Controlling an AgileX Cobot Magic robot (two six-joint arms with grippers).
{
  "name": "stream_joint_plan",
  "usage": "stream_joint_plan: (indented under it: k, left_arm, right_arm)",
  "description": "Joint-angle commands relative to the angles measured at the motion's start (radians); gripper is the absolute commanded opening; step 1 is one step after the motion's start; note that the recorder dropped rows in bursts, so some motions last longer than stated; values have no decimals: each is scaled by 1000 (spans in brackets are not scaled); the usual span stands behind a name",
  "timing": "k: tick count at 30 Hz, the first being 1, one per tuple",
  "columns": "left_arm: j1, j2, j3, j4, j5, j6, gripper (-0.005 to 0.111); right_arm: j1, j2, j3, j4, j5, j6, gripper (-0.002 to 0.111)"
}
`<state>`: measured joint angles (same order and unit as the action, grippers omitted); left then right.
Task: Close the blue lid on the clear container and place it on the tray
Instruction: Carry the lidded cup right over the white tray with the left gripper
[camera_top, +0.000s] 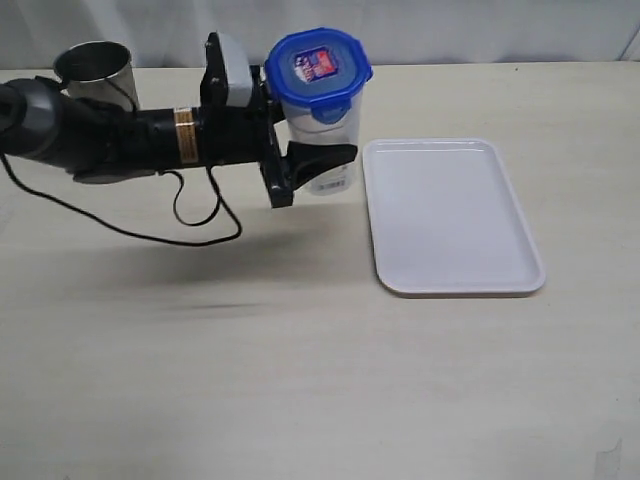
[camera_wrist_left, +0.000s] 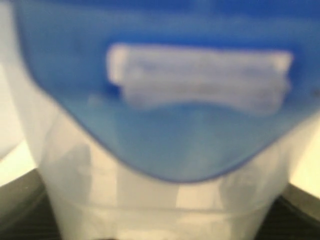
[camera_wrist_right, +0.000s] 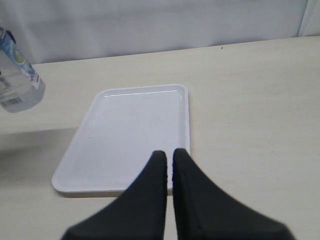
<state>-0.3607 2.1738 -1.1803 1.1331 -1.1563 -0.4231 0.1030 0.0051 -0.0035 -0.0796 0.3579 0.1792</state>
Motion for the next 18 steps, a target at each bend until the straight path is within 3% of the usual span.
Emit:
stream_joint_plan:
  k: [1, 12, 18]
  left_arm:
    - [-67, -12, -114, -25, 167, -44, 0]
    - [-243, -12, -323, 190, 717, -37, 0]
    - [-348, -12, -361, 326, 1006, 0, 0]
  right_arm:
    - [-7, -5, 4, -3, -1, -2, 4]
    - [-7, -5, 4, -3, -1, -2, 4]
    - [-7, -5, 4, 5, -1, -2, 4]
